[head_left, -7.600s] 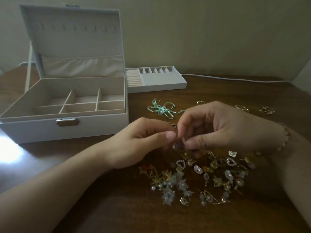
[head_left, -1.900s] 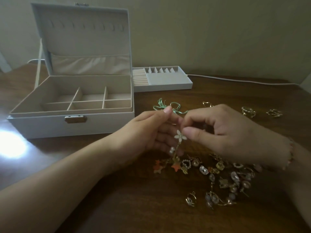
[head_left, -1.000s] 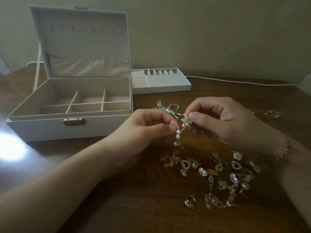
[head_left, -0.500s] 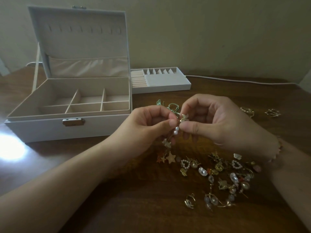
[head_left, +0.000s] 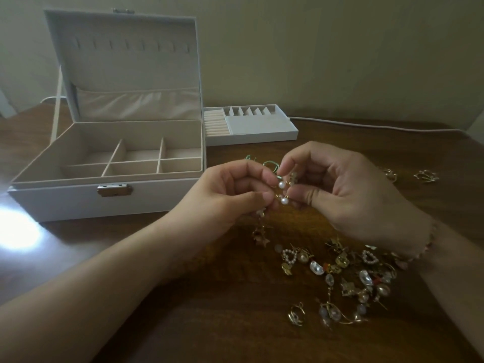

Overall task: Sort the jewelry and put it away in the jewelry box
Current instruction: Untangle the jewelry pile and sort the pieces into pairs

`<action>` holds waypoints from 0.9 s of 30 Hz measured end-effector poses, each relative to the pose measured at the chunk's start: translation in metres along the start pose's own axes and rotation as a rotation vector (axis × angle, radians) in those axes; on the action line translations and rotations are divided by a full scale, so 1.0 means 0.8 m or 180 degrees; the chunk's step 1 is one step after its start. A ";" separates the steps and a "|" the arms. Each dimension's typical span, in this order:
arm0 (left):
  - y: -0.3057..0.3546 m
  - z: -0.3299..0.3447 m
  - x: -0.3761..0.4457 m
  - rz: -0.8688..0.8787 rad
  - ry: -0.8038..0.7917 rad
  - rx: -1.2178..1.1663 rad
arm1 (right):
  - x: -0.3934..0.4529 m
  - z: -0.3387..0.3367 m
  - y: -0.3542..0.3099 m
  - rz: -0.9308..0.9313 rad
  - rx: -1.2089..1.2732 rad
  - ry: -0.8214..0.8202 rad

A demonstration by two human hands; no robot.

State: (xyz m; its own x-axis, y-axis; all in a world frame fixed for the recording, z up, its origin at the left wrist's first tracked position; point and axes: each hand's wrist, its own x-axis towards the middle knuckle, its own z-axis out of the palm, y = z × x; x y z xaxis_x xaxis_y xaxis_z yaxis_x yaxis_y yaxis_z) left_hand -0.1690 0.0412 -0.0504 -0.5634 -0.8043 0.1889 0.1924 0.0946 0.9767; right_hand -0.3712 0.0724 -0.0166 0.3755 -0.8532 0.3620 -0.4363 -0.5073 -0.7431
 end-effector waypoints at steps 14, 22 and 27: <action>0.003 -0.001 -0.001 0.0048 -0.0032 -0.0084 | 0.002 -0.022 0.002 0.0386 0.0341 -0.0475; 0.003 -0.002 -0.003 -0.0038 -0.0500 -0.0011 | 0.000 -0.069 0.012 0.0531 0.1343 -0.0337; 0.000 -0.001 -0.003 -0.0018 -0.0381 -0.0003 | 0.000 -0.033 0.009 0.0905 0.0658 -0.1023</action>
State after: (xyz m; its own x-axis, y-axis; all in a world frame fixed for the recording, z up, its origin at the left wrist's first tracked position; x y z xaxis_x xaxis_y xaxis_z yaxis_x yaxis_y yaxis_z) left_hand -0.1672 0.0426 -0.0507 -0.6565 -0.7290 0.1941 0.1896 0.0897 0.9778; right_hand -0.3963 0.0655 -0.0070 0.5130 -0.8574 -0.0403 -0.3989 -0.1966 -0.8956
